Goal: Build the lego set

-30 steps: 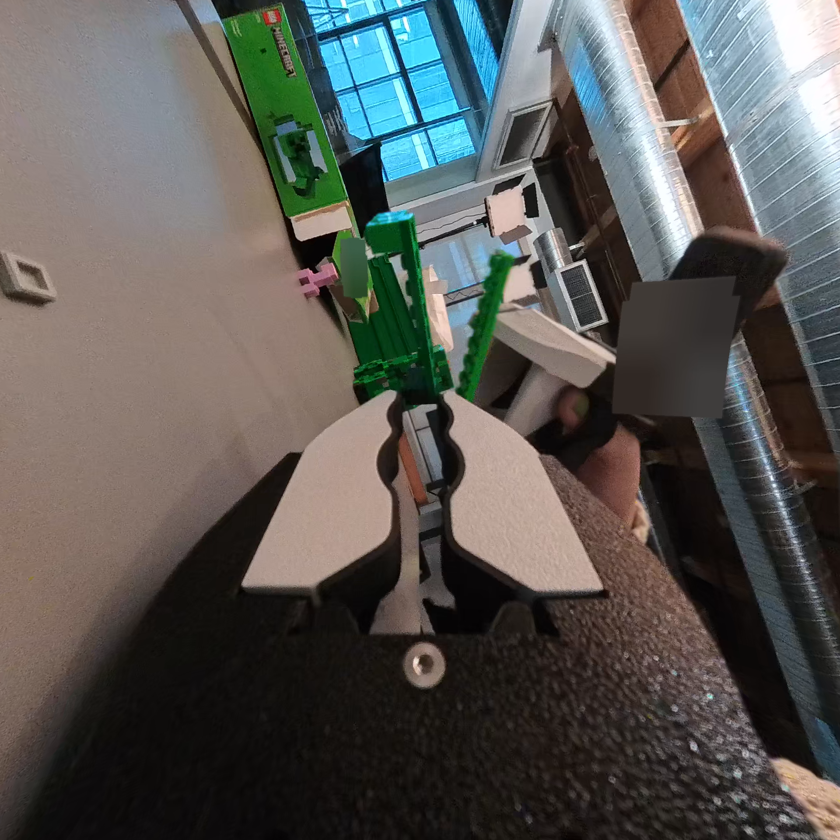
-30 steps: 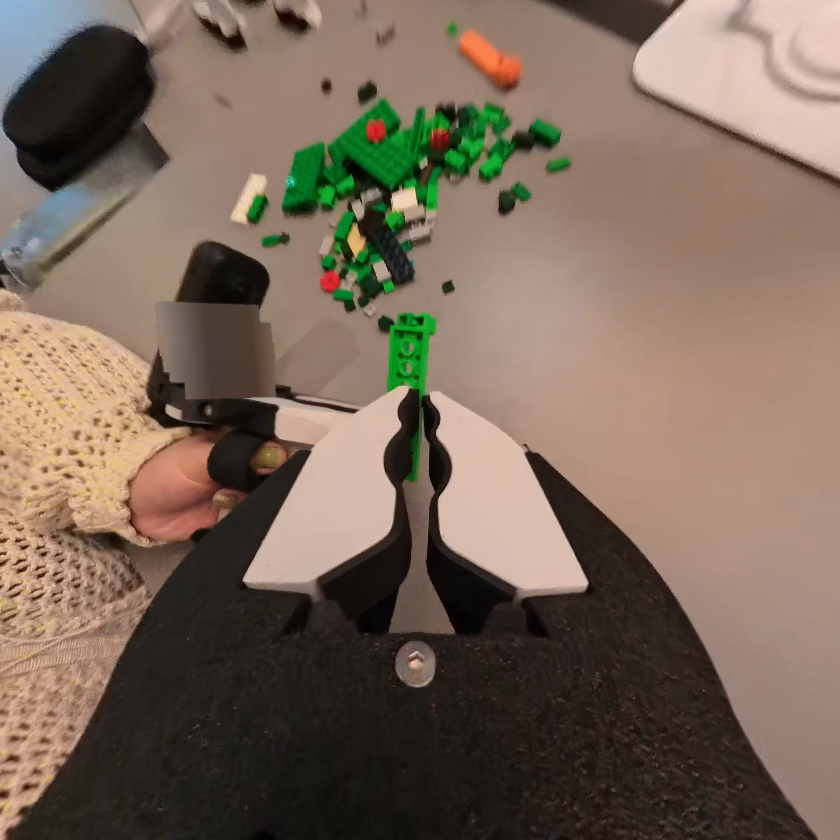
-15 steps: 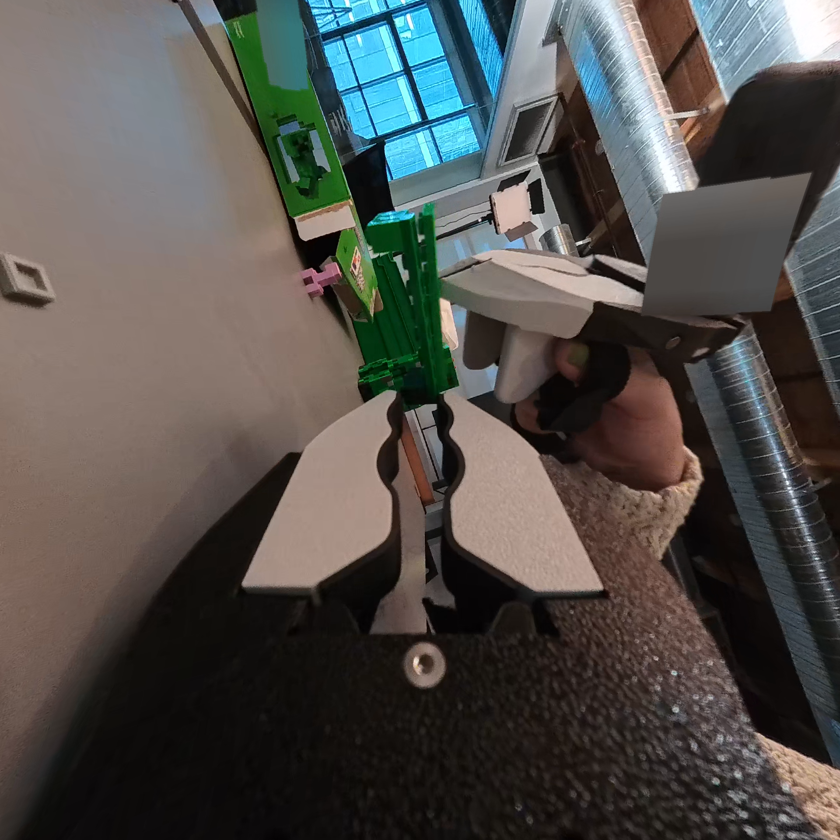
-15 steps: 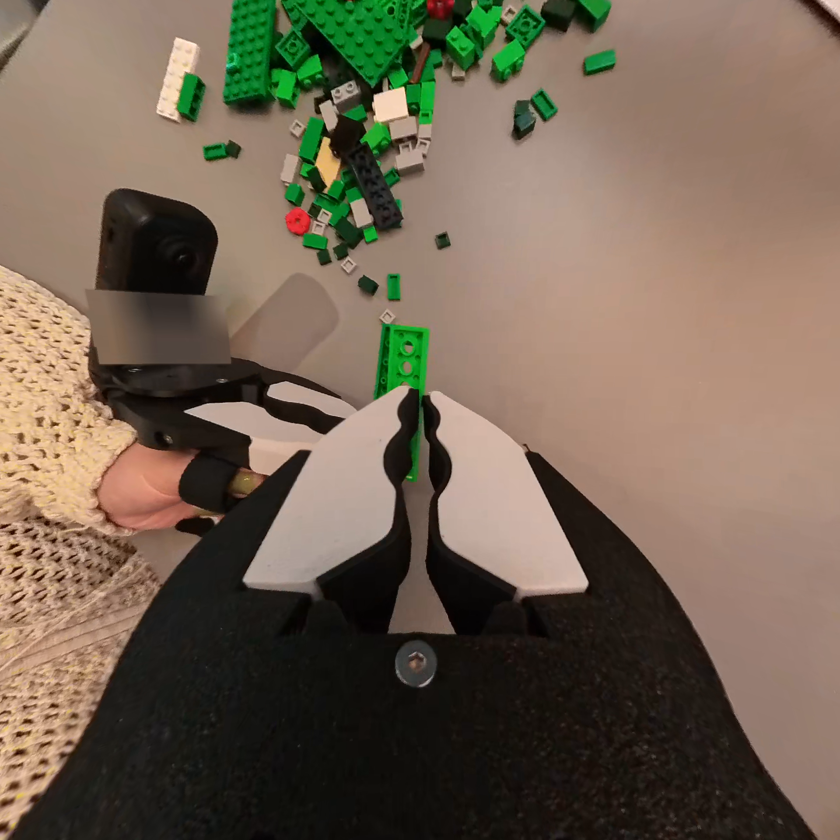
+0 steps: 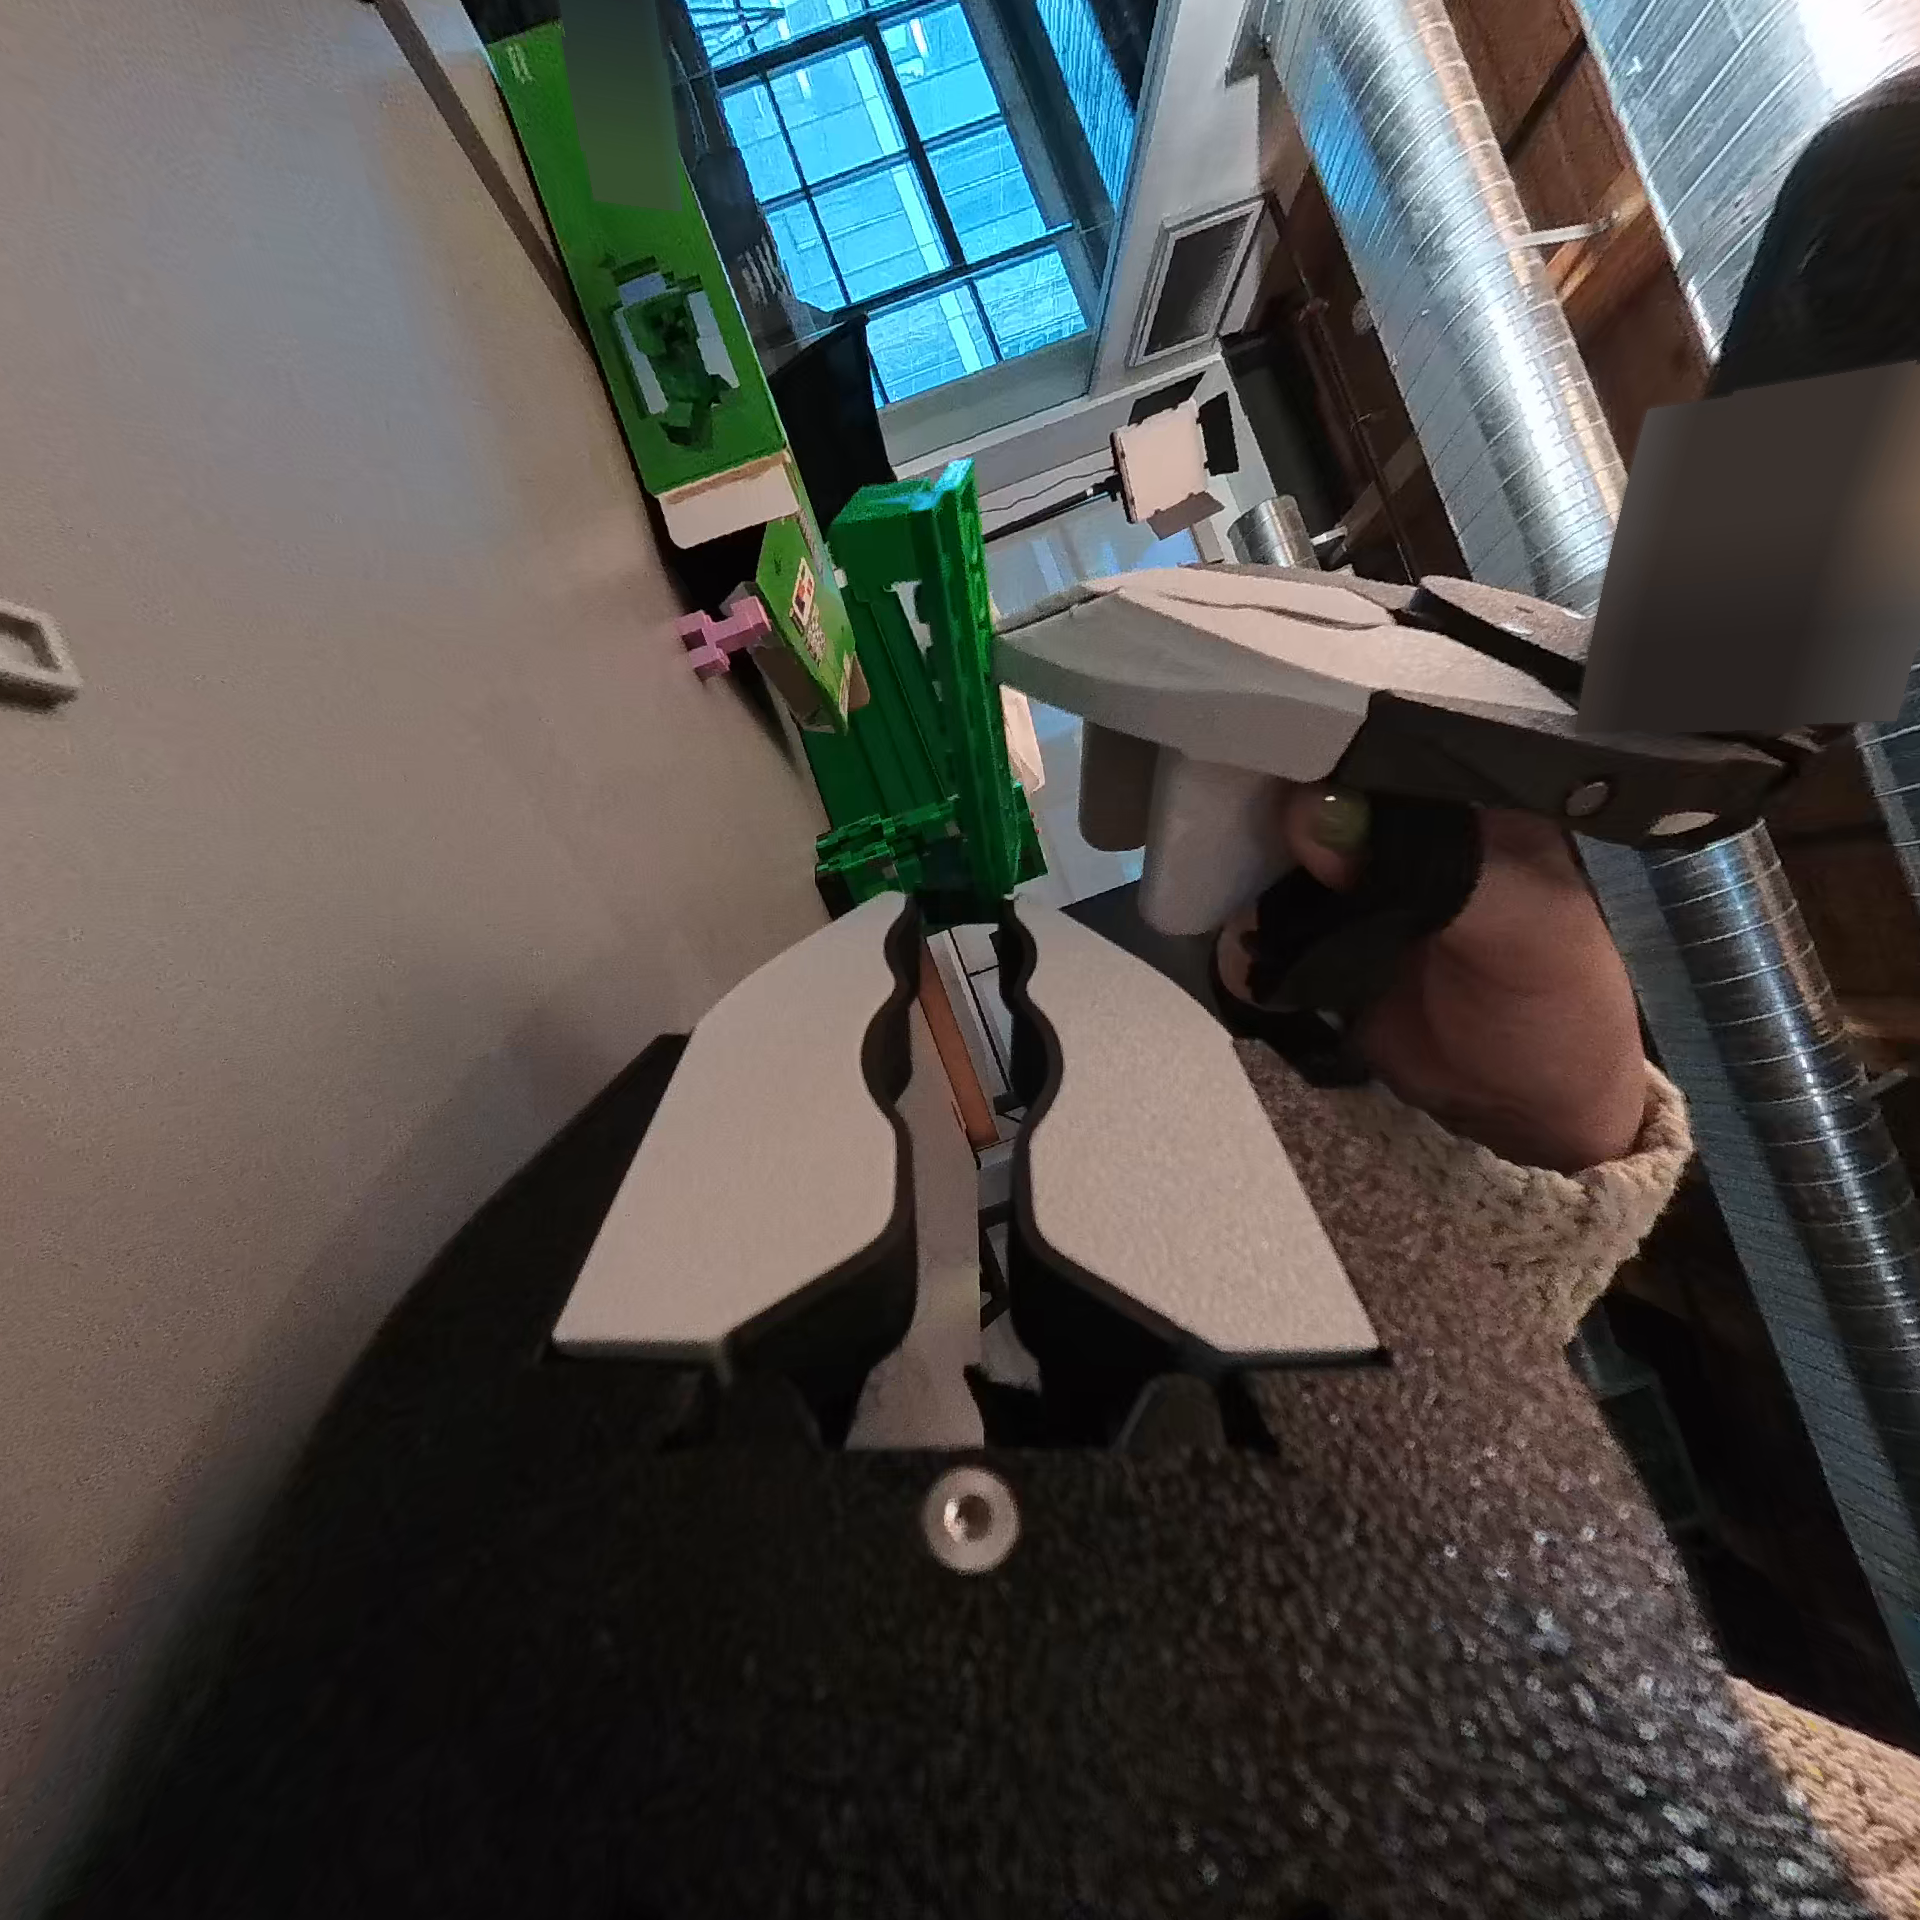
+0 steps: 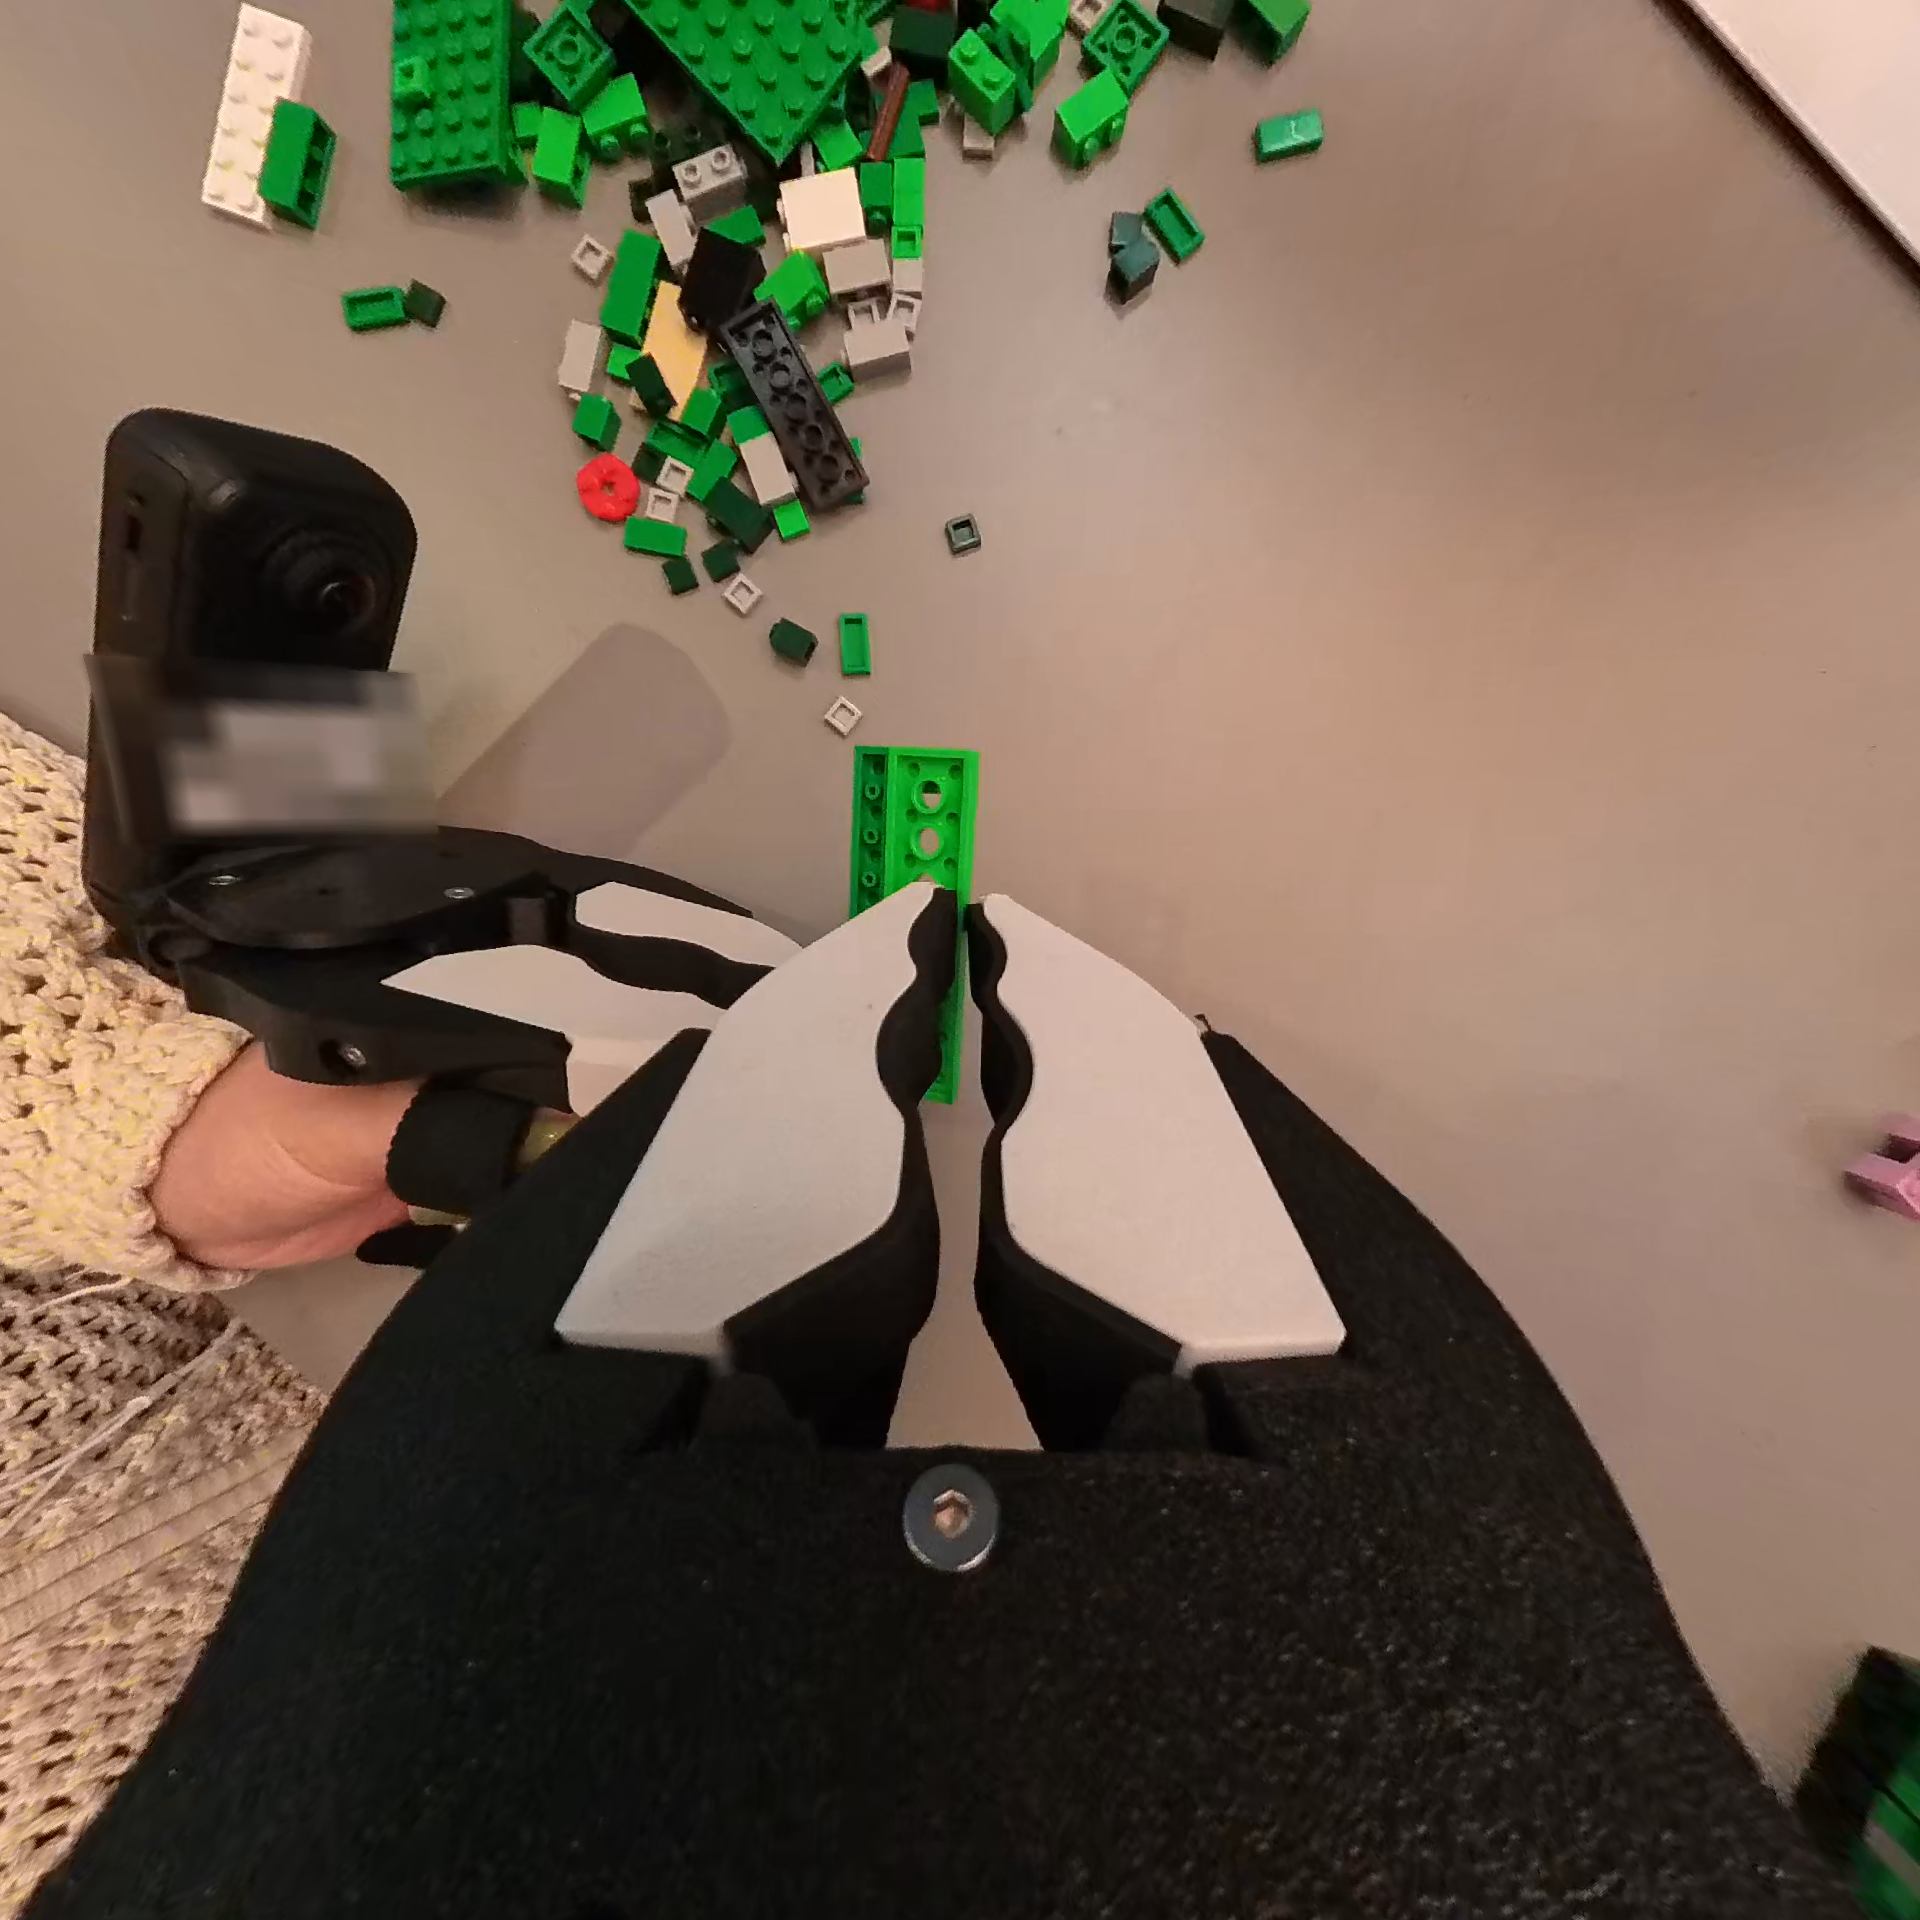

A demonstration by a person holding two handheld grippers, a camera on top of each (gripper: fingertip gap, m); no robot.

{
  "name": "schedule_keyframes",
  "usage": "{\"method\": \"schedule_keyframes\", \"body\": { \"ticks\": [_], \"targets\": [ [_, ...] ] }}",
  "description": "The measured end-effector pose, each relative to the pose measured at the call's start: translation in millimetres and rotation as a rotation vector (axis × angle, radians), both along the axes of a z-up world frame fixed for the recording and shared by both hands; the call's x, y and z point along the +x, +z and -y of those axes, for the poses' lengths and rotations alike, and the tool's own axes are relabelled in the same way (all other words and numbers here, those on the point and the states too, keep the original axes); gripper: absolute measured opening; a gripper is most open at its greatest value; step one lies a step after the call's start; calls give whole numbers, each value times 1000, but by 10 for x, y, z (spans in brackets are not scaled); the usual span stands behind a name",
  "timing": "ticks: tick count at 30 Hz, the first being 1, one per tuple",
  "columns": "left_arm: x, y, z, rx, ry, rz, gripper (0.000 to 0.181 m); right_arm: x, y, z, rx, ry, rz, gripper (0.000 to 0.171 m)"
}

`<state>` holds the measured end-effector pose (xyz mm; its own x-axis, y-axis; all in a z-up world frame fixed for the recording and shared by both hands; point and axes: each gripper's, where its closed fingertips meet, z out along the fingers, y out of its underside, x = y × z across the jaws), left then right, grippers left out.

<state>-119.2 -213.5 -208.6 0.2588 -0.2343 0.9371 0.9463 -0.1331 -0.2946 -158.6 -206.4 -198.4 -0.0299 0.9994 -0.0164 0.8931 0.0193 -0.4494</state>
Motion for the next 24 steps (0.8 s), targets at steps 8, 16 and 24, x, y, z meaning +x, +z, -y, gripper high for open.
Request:
{"method": "schedule_keyframes", "body": {
  "ticks": [8, 16, 24],
  "targets": [
    [16, 12, 3, 7, -8, -9, 13, 10, 20, -6, 31, 11, -2, 2],
    [28, 23, 6, 15, -17, -11, 13, 32, 6, -6, 45, 4, 11, 3],
    [34, 25, 7, 16, -20, -12, 13, 33, 27, 35, 39, 13, -2, 0]
  ]
}}
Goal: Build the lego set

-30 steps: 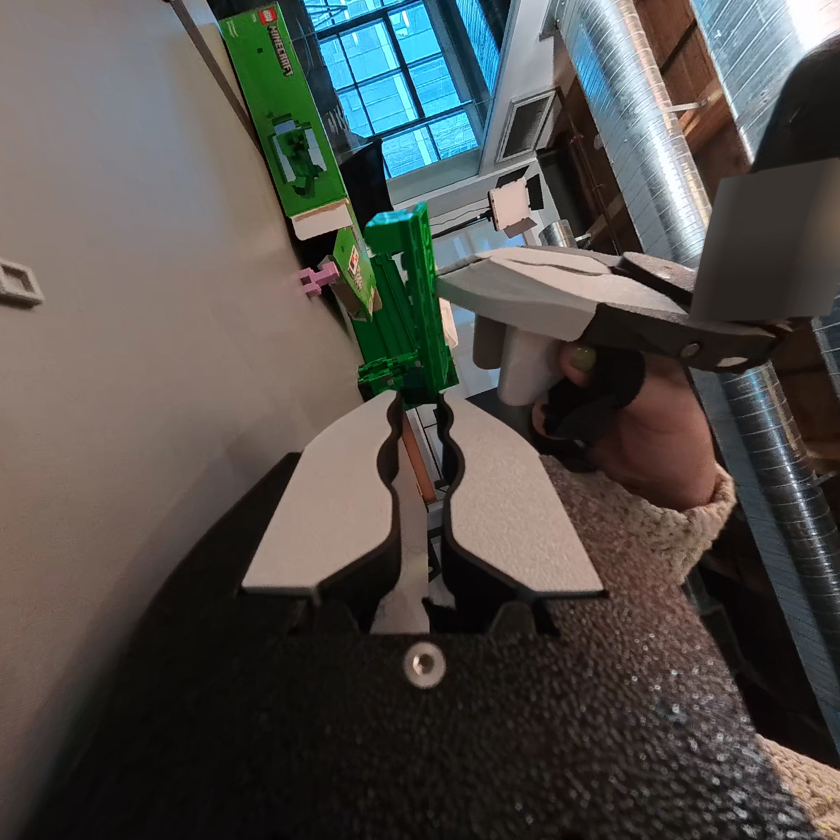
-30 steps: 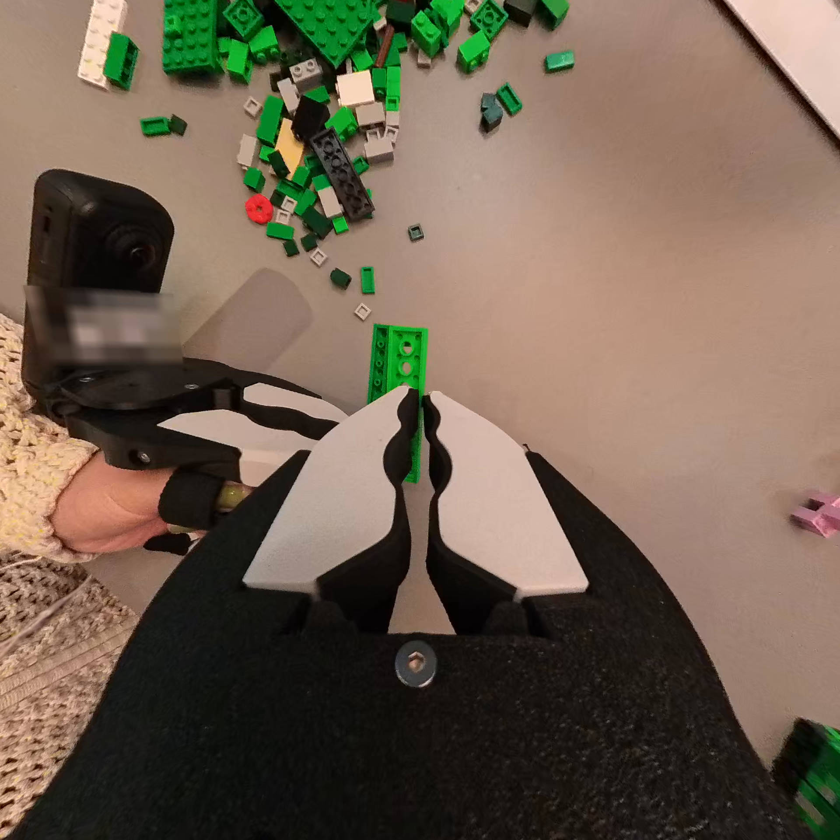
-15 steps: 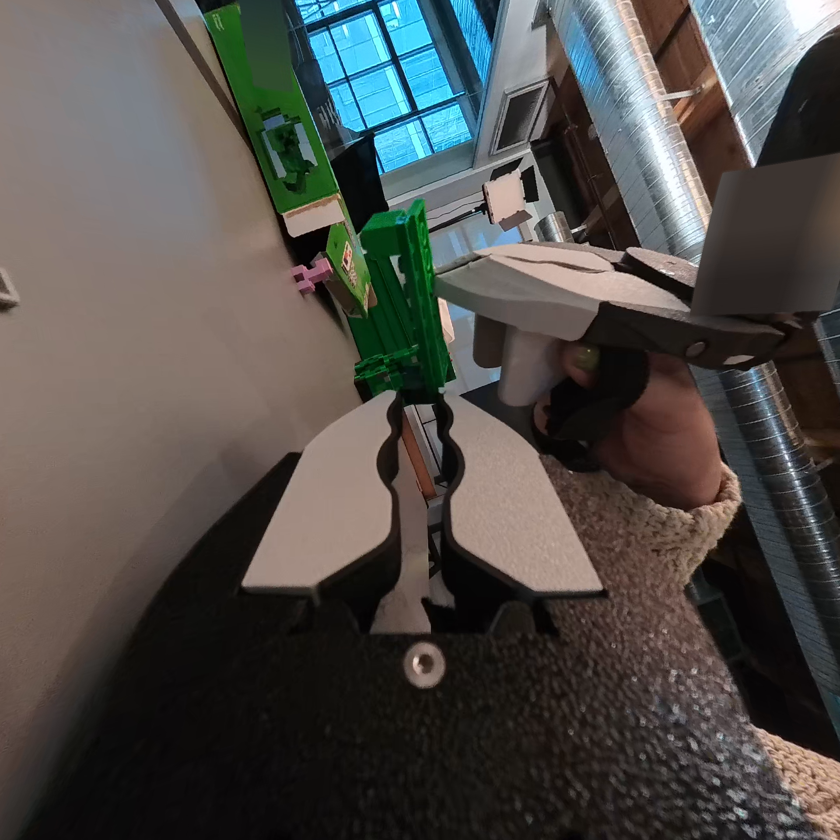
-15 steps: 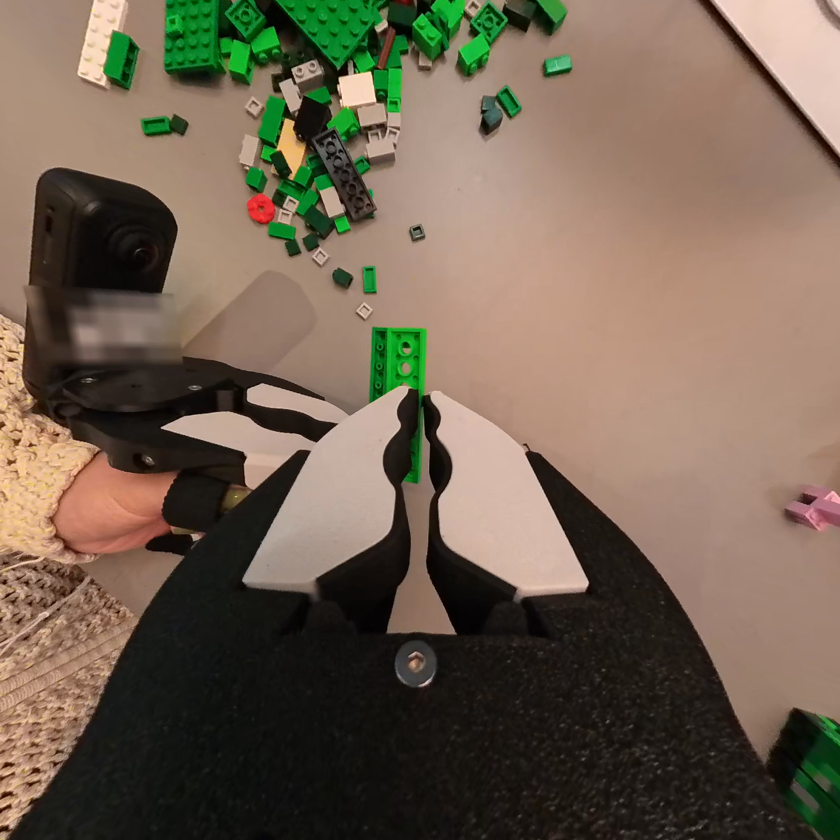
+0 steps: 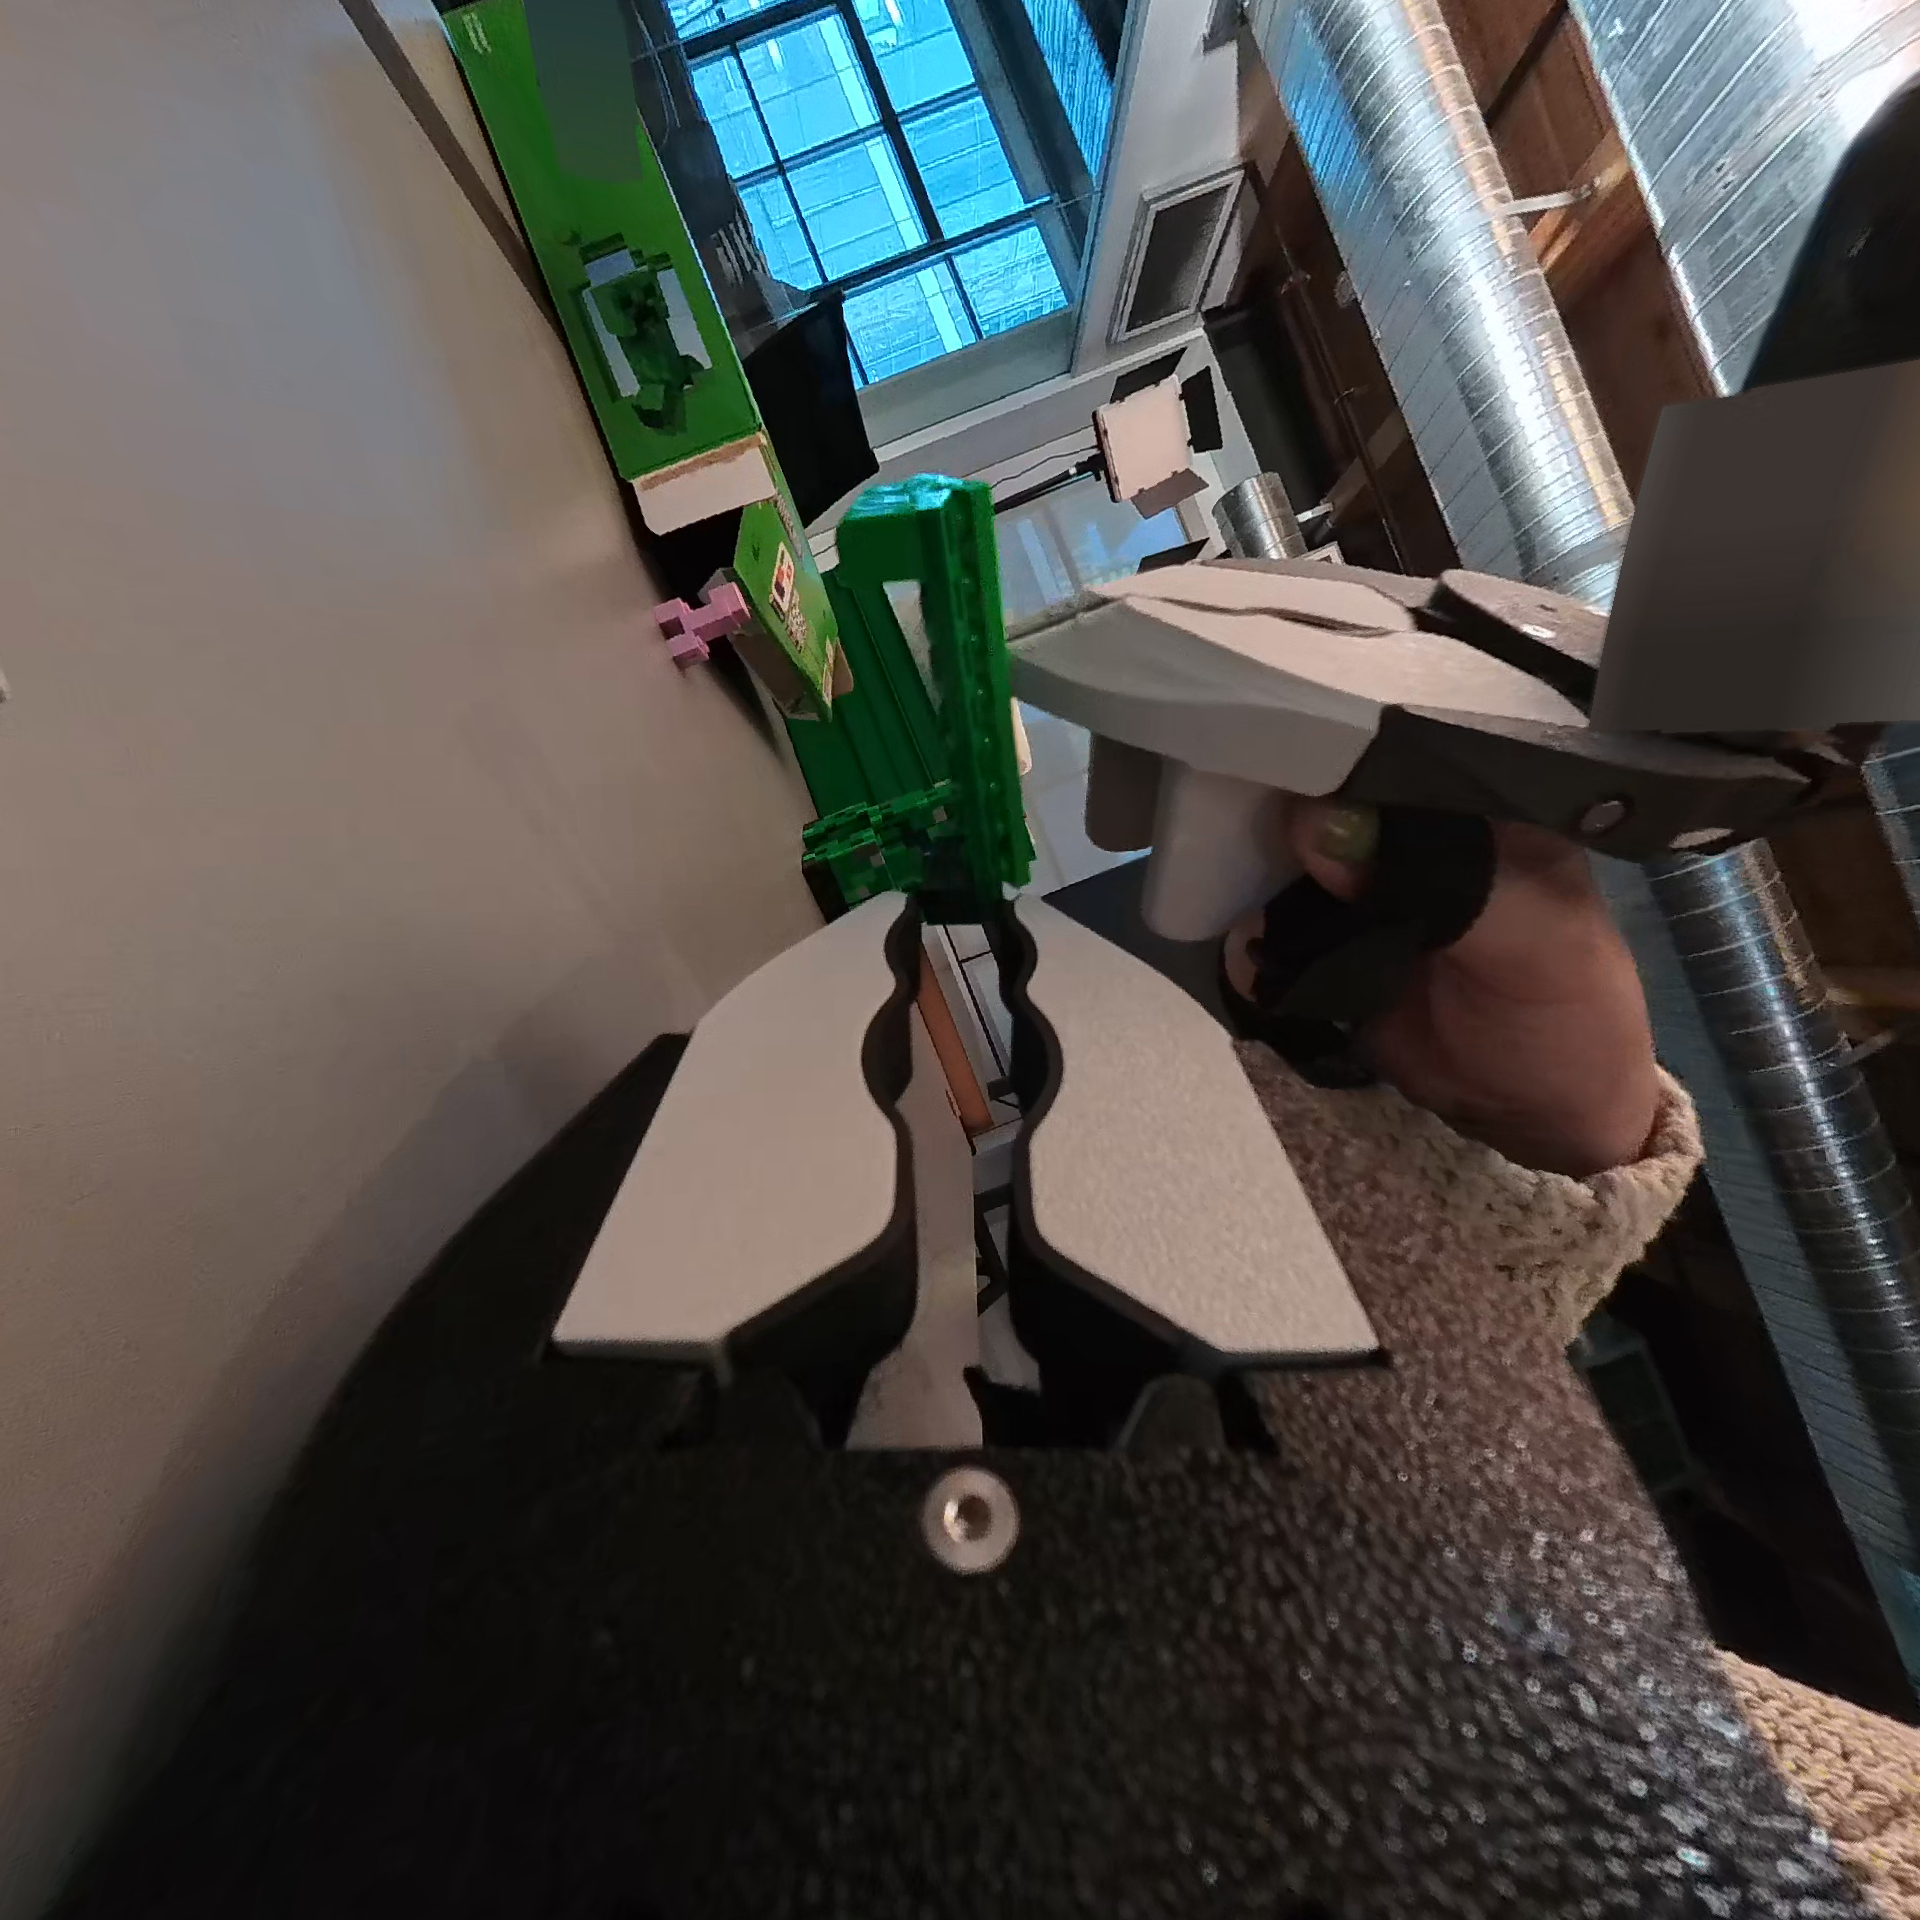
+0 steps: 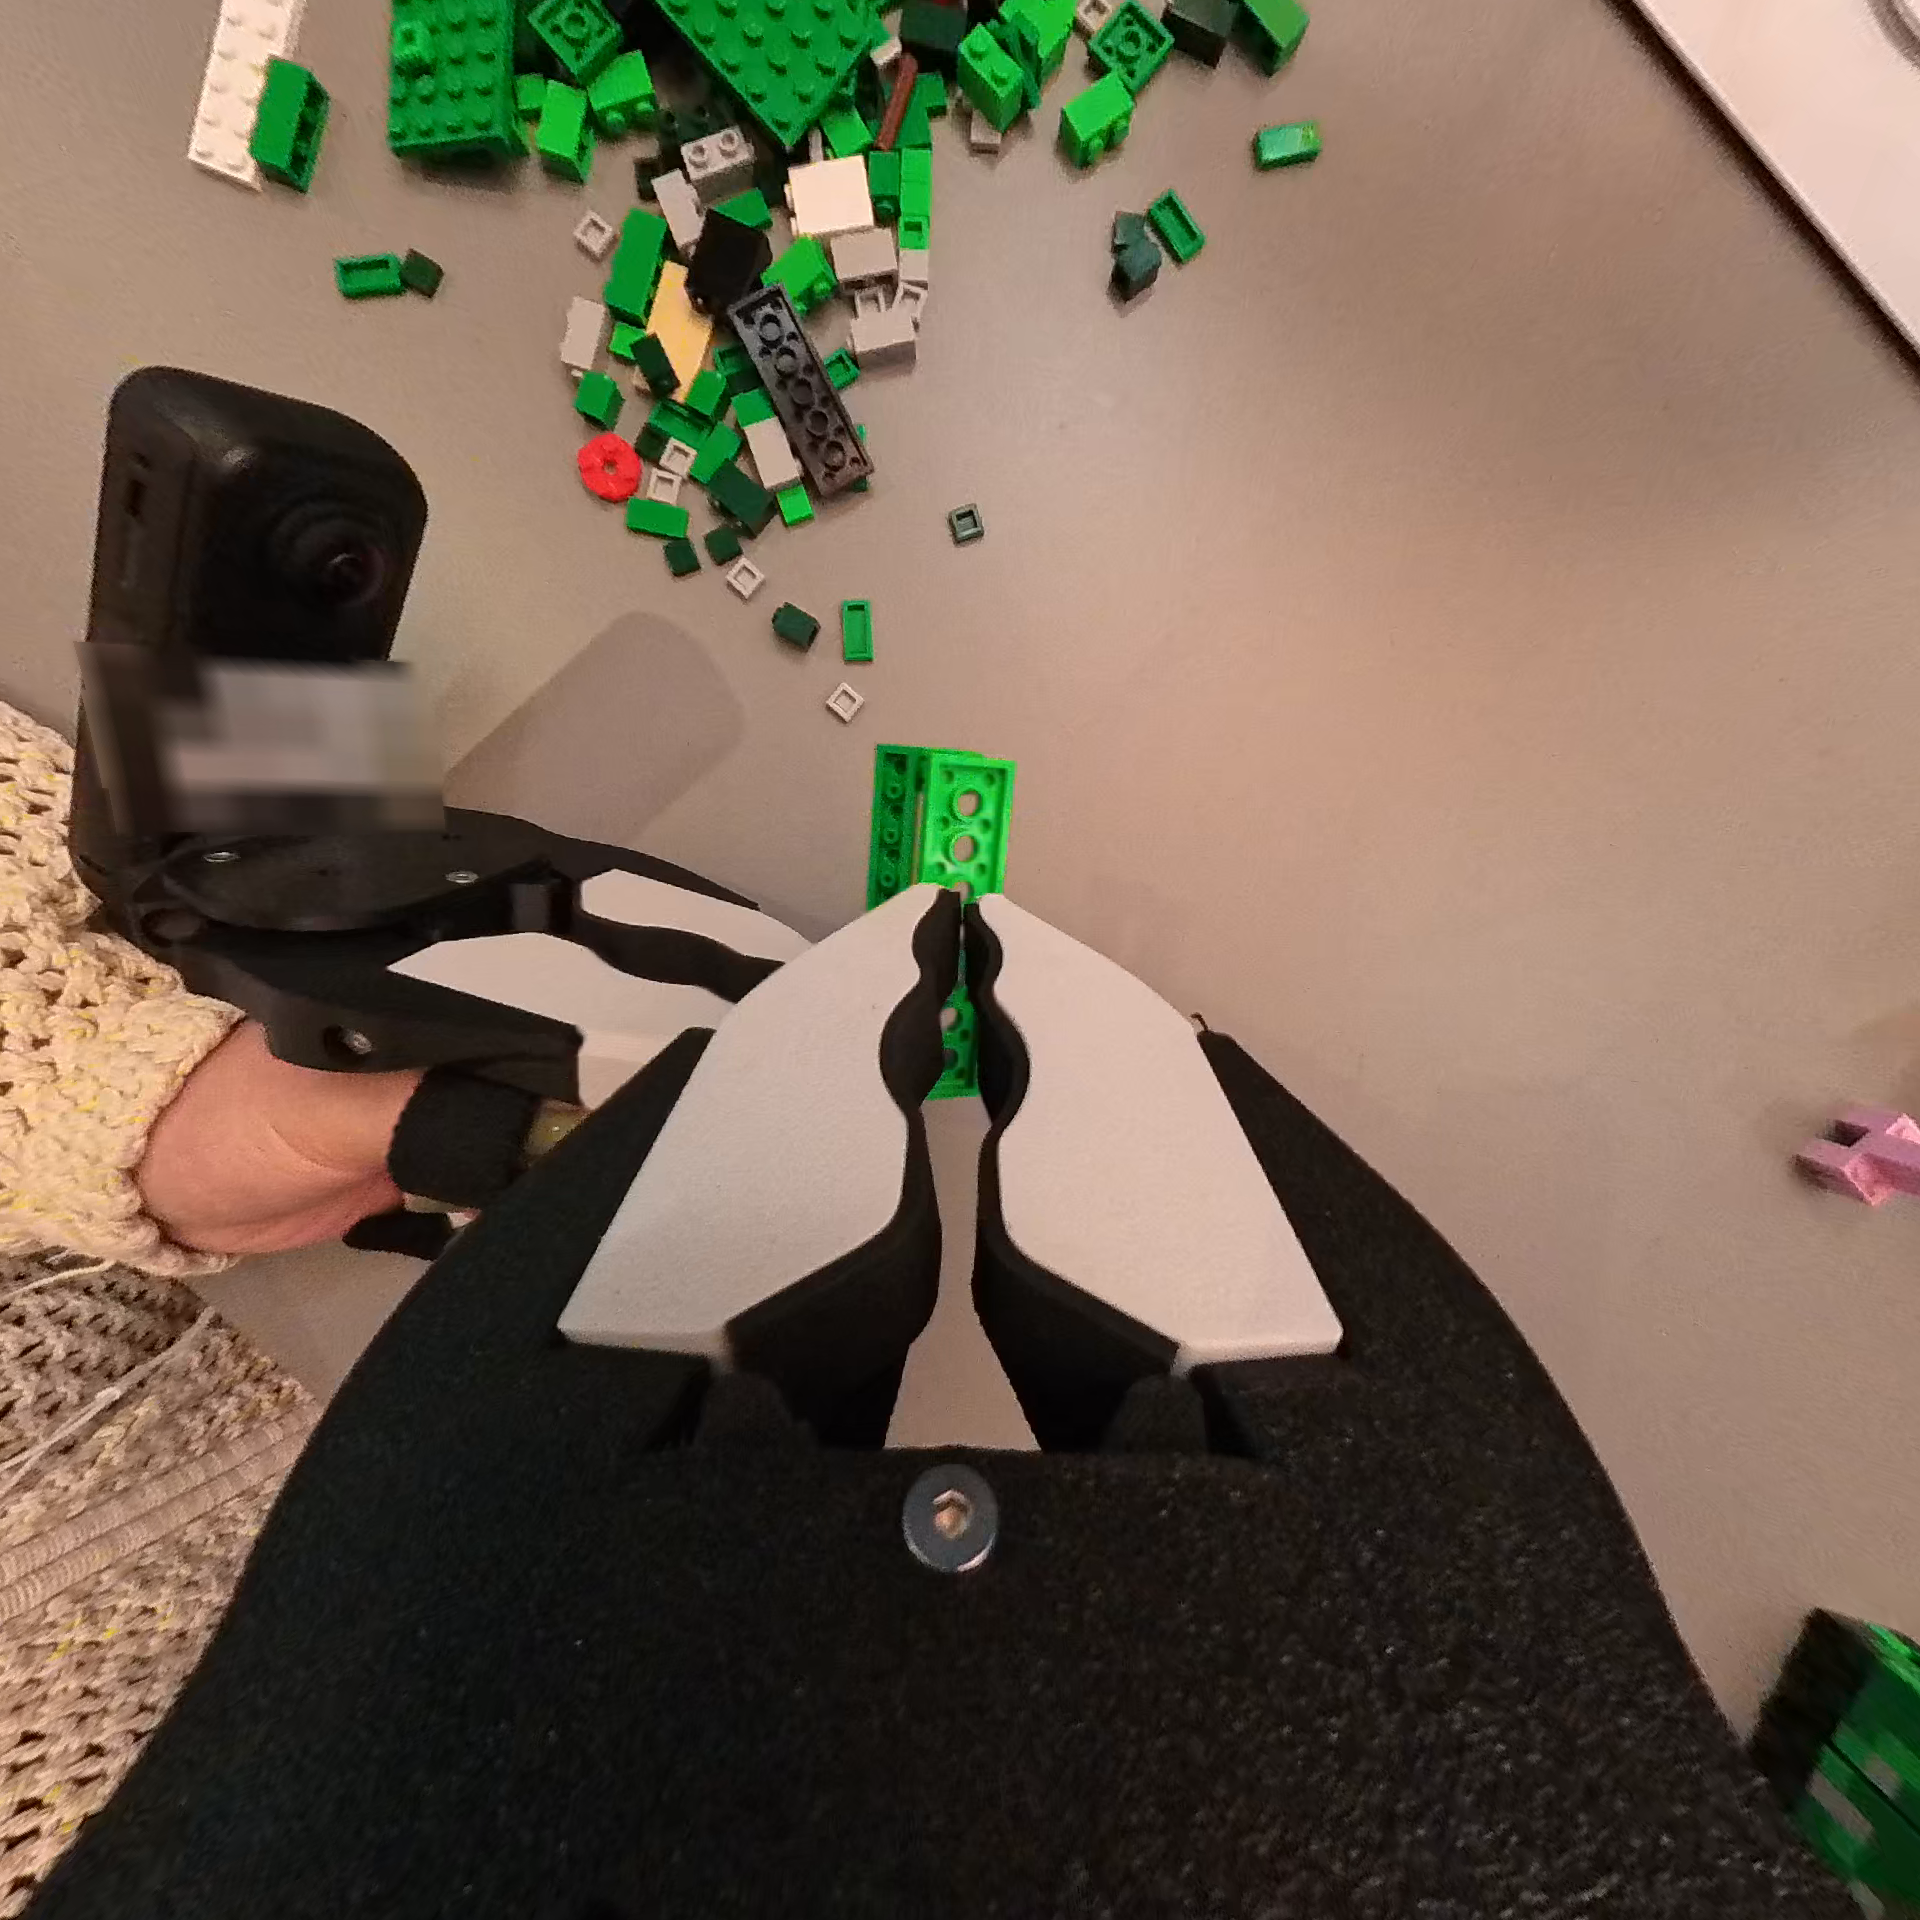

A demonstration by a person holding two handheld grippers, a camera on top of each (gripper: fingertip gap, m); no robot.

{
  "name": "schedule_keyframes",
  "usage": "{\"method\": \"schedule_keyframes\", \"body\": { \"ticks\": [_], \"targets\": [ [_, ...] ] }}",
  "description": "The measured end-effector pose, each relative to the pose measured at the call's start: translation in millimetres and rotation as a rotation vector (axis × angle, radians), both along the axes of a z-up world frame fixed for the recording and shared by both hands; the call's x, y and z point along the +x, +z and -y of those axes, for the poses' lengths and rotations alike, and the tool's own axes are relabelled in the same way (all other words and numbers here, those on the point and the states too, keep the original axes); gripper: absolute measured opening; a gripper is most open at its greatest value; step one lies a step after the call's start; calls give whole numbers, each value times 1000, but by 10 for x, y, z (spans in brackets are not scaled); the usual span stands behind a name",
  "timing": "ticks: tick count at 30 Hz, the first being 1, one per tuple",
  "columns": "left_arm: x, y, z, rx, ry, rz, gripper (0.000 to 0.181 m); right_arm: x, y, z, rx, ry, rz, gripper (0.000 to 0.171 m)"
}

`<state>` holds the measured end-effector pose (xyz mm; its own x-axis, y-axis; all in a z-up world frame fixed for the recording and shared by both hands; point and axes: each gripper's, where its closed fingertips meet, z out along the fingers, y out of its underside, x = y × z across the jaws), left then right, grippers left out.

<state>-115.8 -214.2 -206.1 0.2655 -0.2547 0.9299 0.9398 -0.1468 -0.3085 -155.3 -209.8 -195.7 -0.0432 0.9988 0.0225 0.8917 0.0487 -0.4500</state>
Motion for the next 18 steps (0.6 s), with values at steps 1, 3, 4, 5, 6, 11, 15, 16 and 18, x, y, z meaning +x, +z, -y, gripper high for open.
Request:
{"method": "schedule_keyframes", "body": {
  "ticks": [1, 3, 4, 5, 6, 11, 15, 16, 18],
  "targets": [
    [2, 0, 0, 0, -1, 0, 13, -3, 5, 14, 2, 5, -2, 0],
    [5, 1, 0, 1, -4, -1, 13, -7, 12, 32, 8, 10, -5, 0],
    [6, 2, 1, 1, -4, -2, 13, -12, 18, 38, 11, 12, -8, 0],
    [7, 3, 1, 2, -4, -2, 13, -14, 26, 44, 12, 14, -12, 0],
    [9, 5, 2, 3, -6, -2, 13, -15, 37, 48, 11, 15, -15, 1],
    [15, 12, 6, 8, -9, -4, 13, -7, 167, 46, -6, 12, -75, 2],
    [23, 18, 8, 12, -15, -3, 13, -6, 386, -17, -43, 21, -224, 4],
    [27, 22, 8, 14, -18, -3, 13, -10, 459, -35, -65, 40, -286, 5],
    [42, 32, 10, 22, -28, -3, 13, 4, 572, -64, -159, 85, -409, 11]
  ]
}}
